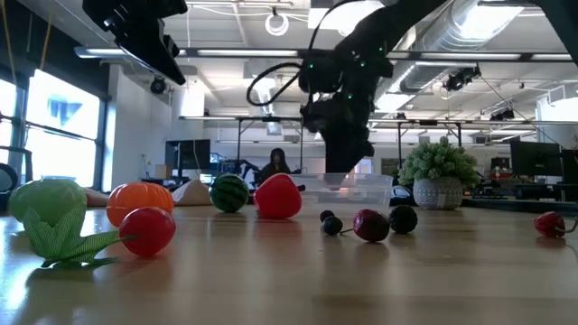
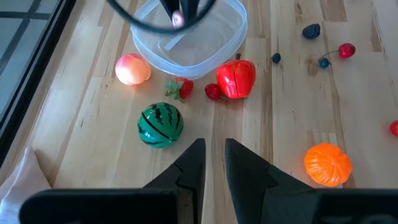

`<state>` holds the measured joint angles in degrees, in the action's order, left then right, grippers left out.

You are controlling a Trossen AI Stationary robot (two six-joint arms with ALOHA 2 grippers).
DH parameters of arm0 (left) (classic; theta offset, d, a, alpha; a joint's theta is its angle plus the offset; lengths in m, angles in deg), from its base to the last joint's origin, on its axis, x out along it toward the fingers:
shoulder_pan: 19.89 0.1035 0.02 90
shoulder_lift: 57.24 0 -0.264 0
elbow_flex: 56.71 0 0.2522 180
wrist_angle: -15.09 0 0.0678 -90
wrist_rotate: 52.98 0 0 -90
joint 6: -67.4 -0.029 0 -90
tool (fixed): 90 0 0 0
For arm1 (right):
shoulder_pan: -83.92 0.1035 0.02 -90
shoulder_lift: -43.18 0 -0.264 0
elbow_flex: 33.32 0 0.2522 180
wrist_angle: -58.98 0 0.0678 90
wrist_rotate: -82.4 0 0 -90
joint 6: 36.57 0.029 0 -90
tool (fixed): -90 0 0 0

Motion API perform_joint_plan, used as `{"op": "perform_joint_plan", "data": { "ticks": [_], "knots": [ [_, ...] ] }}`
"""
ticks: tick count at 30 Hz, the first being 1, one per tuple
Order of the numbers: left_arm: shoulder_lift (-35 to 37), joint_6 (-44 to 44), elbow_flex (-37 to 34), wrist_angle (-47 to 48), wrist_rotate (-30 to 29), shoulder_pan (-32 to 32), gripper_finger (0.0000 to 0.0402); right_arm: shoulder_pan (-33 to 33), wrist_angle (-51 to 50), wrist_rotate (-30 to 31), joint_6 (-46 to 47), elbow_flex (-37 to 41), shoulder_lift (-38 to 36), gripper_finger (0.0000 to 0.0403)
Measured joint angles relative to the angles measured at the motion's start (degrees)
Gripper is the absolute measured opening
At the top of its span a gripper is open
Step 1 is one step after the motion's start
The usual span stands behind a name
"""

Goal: Pick and placing Produce into tupperware
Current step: Put the peach into the transparent bin, then put the cherry into the transparent bin

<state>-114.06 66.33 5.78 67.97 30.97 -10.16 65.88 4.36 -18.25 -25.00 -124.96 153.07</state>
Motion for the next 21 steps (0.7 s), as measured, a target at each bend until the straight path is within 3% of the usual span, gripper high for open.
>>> {"op": "perform_joint_plan", "data": {
  "ticks": [7, 21],
  "knots": [
    [0.0, 0.01, 0.0, 0.0, -0.01, -0.01, 0.0051, 0.2, 0.31, 1.11, -0.26, 0.0, 1.85, 0.0116],
    [0.0, 0.01, 0.0, 0.0, -0.01, -0.01, 0.0051, 0.13, 0.76, 3.76, -0.52, -0.02, 1.85, 0.0162]
  ]
}}
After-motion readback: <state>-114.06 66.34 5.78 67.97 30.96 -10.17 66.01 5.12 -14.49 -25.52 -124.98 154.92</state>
